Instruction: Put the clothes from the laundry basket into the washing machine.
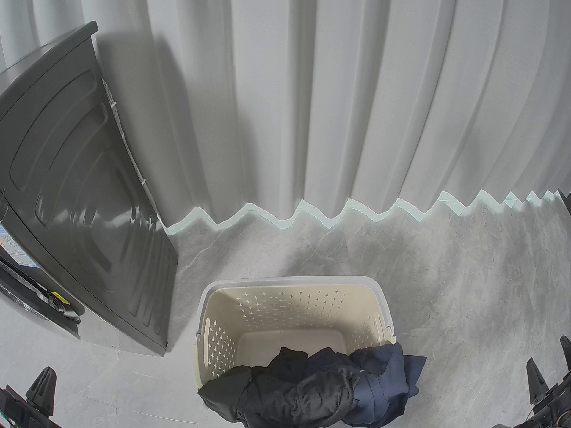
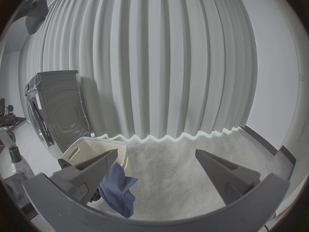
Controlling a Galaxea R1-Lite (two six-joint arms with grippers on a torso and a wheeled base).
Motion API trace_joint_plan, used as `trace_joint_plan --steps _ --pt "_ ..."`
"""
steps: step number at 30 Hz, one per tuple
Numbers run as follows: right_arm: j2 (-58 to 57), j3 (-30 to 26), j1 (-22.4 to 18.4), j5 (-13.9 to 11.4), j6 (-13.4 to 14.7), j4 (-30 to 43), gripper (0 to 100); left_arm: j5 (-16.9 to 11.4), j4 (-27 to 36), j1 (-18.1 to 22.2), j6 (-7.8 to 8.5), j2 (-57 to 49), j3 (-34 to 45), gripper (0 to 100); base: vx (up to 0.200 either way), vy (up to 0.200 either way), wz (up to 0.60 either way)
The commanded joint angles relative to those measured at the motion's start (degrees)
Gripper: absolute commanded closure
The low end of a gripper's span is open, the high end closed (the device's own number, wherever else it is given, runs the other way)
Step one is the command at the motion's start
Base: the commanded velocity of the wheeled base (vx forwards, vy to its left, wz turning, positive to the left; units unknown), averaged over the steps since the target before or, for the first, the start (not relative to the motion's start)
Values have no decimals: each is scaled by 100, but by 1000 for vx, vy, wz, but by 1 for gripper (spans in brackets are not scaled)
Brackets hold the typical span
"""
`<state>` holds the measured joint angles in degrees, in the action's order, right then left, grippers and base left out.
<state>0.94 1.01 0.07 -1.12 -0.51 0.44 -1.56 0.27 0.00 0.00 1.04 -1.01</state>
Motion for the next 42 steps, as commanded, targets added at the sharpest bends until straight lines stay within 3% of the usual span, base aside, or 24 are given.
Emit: trace_joint_plan --steps 1,7,16,22,34,42 --pt "-59 -84 1 -2 -2 0 0 -2 0 0 -9 -104 92 100 0 0 0" --pt "-59 -84 1 -2 -2 0 0 -2 0 0 0 -104 92 100 200 0 0" --pt "-59 -84 1 -2 -2 0 0 -2 0 0 -18 -104 92 100 0 0 0" --pt "-59 -84 1 -2 -2 0 0 -2 0 0 -9 -104 92 100 200 0 0" --pt "-59 -84 1 -2 -2 0 0 -2 0 0 -18 -104 92 100 0 0 0" --pt "-59 -84 1 -2 -2 0 0 -2 0 0 -9 -104 92 100 150 0 0"
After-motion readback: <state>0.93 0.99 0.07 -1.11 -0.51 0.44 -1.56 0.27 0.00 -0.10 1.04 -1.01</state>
